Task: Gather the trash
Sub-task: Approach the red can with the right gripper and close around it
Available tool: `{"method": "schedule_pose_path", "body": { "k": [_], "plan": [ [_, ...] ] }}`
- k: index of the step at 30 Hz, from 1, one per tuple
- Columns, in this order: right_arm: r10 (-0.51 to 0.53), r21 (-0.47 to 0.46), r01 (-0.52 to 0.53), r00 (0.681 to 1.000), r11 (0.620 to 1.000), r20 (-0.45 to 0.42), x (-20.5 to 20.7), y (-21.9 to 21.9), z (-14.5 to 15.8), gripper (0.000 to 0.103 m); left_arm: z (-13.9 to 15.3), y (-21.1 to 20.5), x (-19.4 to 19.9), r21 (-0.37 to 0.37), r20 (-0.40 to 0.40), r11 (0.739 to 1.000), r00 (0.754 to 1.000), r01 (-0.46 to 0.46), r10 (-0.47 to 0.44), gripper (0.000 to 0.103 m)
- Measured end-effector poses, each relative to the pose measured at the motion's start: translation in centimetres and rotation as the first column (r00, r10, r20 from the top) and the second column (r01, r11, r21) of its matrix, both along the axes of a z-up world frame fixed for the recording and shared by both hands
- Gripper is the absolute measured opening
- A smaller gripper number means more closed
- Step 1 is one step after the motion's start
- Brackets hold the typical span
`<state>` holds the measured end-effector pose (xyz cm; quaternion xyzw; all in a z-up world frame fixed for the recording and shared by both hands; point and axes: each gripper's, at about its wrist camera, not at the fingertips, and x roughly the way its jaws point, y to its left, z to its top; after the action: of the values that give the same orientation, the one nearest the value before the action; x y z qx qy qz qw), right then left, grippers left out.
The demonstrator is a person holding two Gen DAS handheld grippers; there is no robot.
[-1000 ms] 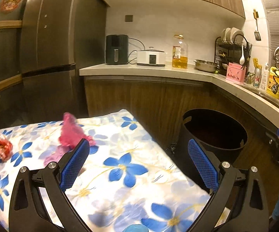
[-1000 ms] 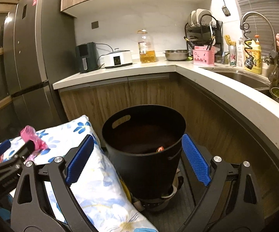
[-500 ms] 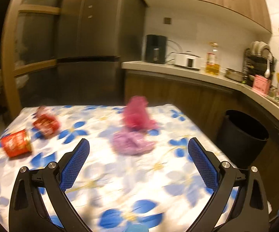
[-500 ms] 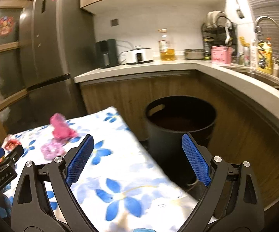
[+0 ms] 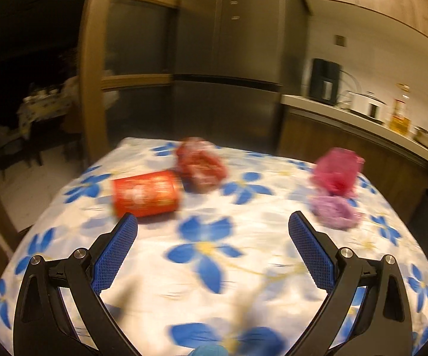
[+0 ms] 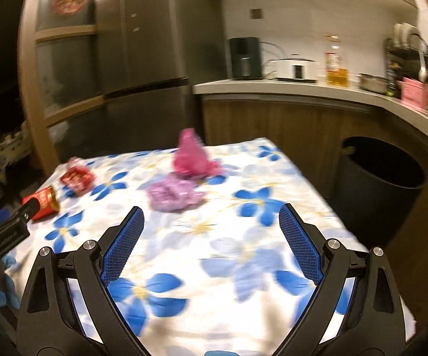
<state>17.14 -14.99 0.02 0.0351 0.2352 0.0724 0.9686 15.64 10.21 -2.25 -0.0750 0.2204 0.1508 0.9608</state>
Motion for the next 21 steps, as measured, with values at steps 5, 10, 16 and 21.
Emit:
{"method": "schedule_pose_path", "body": {
  "k": [5,10,16,21],
  "plan": [
    [0.129,0.007,-0.129,0.991,0.992,-0.018,1.2,4.9,-0.6,0.091,-0.2,3.9,-1.4,-0.011,-0.005,0.995,0.995,-0.102,0.102,0.097],
    [0.305,0.025,-0.305,0.952,0.952,-0.024,2.2,11.4,-1.0,0.091,-0.4,6.9,-3.2,-0.018,-0.015,0.981,0.981,-0.192,0.191,0.097],
    [0.485,0.038,-0.483,0.873,0.875,-0.051,4.0,20.1,-1.6,0.094,-1.0,11.3,-5.4,-0.042,-0.034,0.952,0.953,-0.303,0.301,0.097],
    [0.559,0.016,-0.560,0.824,0.828,-0.090,5.7,26.6,-1.9,0.098,-0.9,13.9,-6.8,-0.071,-0.030,0.933,0.936,-0.352,0.350,0.097]
  ]
}}
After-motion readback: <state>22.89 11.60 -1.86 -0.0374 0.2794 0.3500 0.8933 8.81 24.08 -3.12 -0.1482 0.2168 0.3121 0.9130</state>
